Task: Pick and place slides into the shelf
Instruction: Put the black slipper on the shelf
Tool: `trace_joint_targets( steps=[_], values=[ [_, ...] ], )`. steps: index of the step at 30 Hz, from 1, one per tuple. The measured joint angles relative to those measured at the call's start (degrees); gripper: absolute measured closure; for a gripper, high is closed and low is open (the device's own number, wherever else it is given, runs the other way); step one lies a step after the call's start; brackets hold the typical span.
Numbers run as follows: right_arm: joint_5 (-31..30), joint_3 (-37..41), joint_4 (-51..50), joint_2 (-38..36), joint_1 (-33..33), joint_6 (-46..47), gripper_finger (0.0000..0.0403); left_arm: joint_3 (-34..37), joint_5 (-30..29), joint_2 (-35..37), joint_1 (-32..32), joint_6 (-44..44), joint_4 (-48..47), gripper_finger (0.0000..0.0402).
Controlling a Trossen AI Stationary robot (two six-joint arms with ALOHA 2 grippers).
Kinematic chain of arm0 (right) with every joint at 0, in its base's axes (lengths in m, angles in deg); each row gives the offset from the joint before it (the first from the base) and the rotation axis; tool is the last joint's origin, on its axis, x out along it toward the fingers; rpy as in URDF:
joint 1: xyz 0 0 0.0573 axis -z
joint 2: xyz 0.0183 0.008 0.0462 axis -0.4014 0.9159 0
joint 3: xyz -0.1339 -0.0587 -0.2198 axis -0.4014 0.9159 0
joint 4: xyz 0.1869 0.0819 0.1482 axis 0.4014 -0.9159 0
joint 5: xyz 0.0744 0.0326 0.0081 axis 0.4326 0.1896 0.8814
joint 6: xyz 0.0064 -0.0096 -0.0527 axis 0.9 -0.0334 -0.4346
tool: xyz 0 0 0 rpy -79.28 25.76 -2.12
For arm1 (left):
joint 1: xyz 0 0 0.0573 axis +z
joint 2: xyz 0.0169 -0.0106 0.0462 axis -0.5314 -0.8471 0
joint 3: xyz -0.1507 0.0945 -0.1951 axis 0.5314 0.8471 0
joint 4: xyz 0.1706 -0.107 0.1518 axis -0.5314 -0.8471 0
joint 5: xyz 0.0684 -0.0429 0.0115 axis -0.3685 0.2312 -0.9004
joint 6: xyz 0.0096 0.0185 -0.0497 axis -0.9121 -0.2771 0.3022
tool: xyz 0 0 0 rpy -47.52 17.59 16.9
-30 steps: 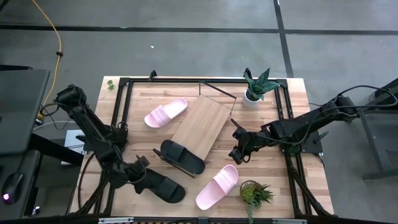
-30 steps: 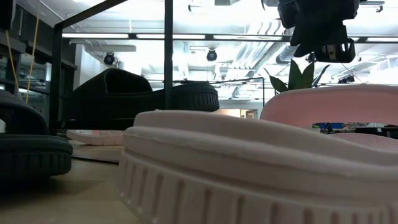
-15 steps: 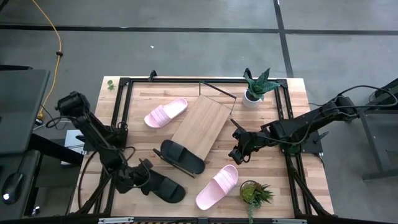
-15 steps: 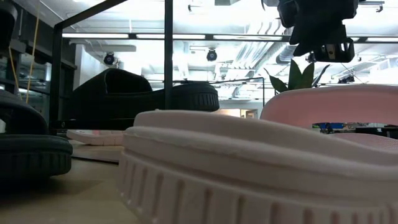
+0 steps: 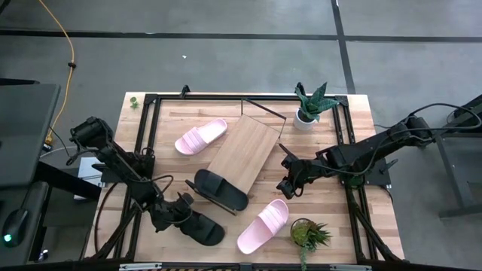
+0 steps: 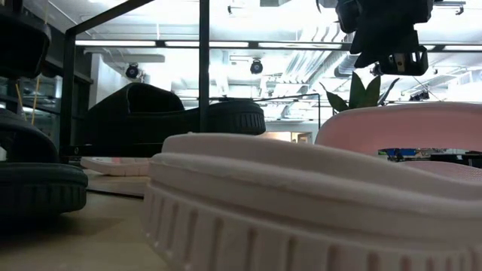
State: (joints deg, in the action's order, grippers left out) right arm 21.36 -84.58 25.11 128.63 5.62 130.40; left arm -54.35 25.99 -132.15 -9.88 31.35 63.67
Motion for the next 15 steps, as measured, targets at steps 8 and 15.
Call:
trace_joint_targets(
  steps=[8, 15],
  values=[
    [0.0, 0.0, -0.1, 0.0, 0.0, -0.3, 0.0327, 0.0, 2.1, -1.7, 0.3, -0.3, 2.7, 0.022],
    [-1.0, 0.0, -0.1, 0.0, 0.0, -0.5, 0.0327, 0.0, 3.0, -1.7, 0.4, -0.3, 2.4, 0.0292]
  ],
)
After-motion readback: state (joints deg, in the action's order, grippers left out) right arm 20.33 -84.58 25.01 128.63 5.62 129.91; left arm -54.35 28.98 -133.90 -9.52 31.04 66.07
